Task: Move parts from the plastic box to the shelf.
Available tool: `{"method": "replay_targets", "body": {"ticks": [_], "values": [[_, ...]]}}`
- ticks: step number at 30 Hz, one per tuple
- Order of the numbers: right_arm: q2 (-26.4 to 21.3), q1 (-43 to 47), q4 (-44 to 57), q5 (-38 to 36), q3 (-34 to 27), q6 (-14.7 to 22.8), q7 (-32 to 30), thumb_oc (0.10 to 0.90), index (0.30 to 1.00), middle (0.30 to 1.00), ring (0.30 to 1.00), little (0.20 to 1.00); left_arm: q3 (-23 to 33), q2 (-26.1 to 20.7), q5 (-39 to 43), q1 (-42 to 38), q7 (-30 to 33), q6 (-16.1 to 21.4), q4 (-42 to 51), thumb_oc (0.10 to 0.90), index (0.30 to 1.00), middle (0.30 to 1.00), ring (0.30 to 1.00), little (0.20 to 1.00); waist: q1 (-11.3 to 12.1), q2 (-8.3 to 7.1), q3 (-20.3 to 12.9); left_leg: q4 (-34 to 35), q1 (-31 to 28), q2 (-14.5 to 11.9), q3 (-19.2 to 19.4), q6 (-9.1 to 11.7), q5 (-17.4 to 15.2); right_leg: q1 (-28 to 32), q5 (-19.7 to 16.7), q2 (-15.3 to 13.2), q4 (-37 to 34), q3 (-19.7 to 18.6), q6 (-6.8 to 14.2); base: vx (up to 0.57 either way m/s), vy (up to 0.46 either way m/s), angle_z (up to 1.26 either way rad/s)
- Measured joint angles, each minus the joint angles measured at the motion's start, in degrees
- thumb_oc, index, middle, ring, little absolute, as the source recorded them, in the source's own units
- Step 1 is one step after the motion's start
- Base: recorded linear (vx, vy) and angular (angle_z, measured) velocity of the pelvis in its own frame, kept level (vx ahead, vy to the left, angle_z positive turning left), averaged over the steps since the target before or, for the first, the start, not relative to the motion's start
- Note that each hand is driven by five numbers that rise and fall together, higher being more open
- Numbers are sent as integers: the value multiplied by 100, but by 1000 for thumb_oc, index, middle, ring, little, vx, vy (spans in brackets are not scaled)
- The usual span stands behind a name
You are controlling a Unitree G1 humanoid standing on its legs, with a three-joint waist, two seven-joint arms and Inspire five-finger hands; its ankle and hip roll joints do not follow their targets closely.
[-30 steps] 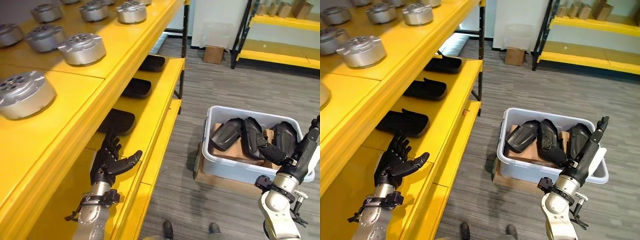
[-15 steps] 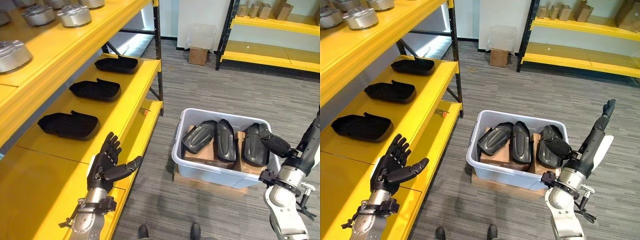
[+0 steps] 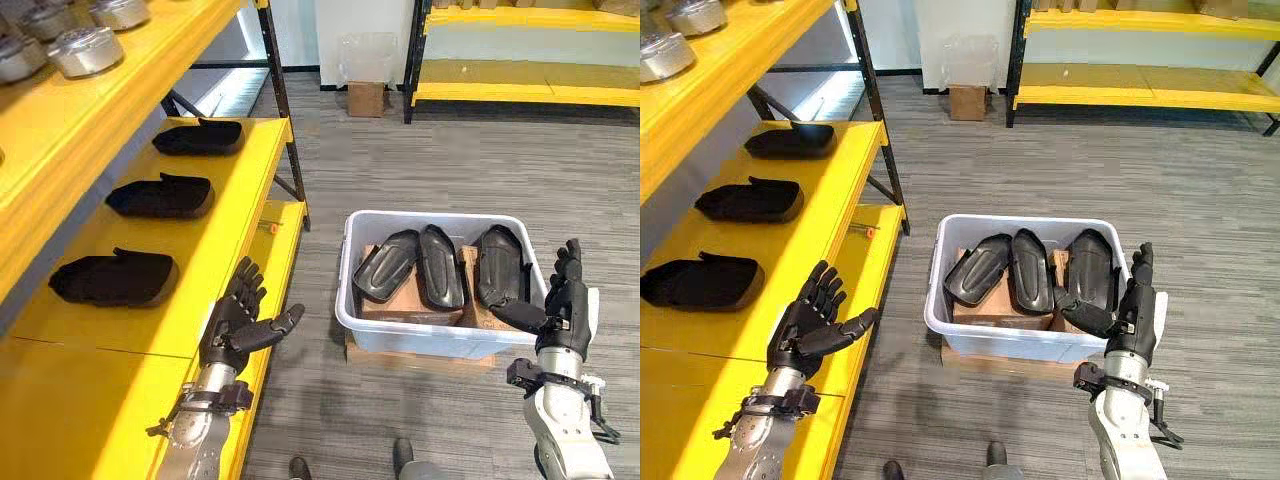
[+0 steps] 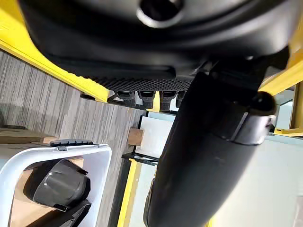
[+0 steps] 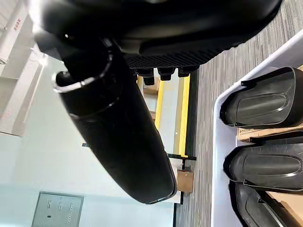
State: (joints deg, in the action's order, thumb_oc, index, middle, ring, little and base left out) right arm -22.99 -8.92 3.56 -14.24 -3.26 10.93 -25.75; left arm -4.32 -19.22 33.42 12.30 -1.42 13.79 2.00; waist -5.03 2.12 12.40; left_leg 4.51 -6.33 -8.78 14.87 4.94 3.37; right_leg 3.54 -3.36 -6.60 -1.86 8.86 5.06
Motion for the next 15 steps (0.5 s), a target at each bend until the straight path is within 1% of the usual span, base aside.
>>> {"method": "replay_targets", "body": {"ticks": [1,2,3,4,5,7,8,10,11,12,13,14,15], "values": [[20,3,-9,-129,50,3,240,900,1000,1000,1000,1000,13,20,12,11,-35,13,-17,900,1000,1000,1000,1000,42,-1,-4,0,-4,4,-37,4,4,2,-4,29,-16,21,7,80,-124,-4],[67,76,-201,-1057,-138,-27,1581,900,1000,1000,1000,1000,167,129,25,39,-323,156,-180,900,1000,1000,1000,1000,54,-46,-32,1,-38,2,-149,8,0,108,-93,70,-194,32,15,88,-236,-7],[-7,167,-505,-1582,9,-97,2523,900,1000,1000,1000,1000,279,269,88,83,-455,215,-315,900,1000,1000,1000,1000,89,-97,-54,-2,-79,-39,-222,23,10,232,-145,116,-355,65,4,71,-220,7],[-36,175,-650,-1751,197,-148,3015,900,1000,1000,1000,1000,300,339,204,86,-506,240,-377,900,1000,1000,1000,1000,116,-136,-81,-2,-78,-83,-300,44,21,279,-107,148,-364,153,-21,48,-216,24],[-28,167,-720,-1815,380,-202,3311,900,1000,1000,1000,1000,352,415,250,91,-572,244,-387,900,1000,1000,1000,1000,220,-168,-102,-2,-77,-124,-354,67,36,288,-67,192,-365,201,-12,19,-193,27],[58,178,-804,-1813,842,-266,3726,900,1000,1000,1000,1000,400,506,404,113,-643,281,-401,900,1000,1000,1000,1000,546,-194,-124,-39,-21,-219,-399,114,68,296,-8,288,-359,319,-65,-6,-135,33],[111,193,-852,-1800,1014,-275,3852,900,1000,1000,1000,1000,400,512,463,57,-680,281,-465,900,1000,1000,1000,1000,671,-204,-132,-187,154,-250,-405,127,91,297,10,307,-359,492,-99,-22,-75,71],[227,241,-851,-1784,1106,-317,3899,900,1000,1000,1000,1000,403,509,467,41,-695,281,-580,900,1000,1000,1000,1000,857,-155,-165,-245,351,-255,-364,70,144,283,40,288,-327,795,-144,0,-38,79],[257,254,-850,-1774,1092,-312,3889,900,1000,1000,1000,1000,407,507,466,48,-695,281,-621,900,1000,1000,1000,1000,871,-150,-169,-327,440,-229,-210,55,152,290,44,243,-334,907,-141,21,9,60],[264,254,-850,-1770,1080,-295,3854,900,1000,1000,1000,1000,407,504,459,59,-697,280,-650,900,1000,1000,1000,1000,866,-146,-173,-297,445,-196,-77,30,142,300,58,194,-326,915,-113,35,86,40],[265,257,-850,-1770,1073,-275,3818,900,1000,1000,1000,1000,409,488,458,71,-700,279,-657,900,1000,1000,1000,1000,856,-138,-177,-212,416,-168,-58,15,152,298,44,168,-321,918,-80,43,143,14],[267,258,-851,-1751,1055,-258,3776,900,1000,1000,1000,1000,426,448,439,68,-730,280,-660,900,1000,1000,1000,1000,827,-176,-192,-141,404,-92,5,-8,168,294,18,103,-320,915,-49,56,184,-4],[268,255,-851,-1727,1010,-251,3746,900,1000,1000,1000,1000,446,418,413,57,-792,279,-707,900,1000,1000,1000,1000,749,-195,-202,14,315,-9,69,-64,225,297,-22,37,-318,917,-36,53,197,-1]]}}
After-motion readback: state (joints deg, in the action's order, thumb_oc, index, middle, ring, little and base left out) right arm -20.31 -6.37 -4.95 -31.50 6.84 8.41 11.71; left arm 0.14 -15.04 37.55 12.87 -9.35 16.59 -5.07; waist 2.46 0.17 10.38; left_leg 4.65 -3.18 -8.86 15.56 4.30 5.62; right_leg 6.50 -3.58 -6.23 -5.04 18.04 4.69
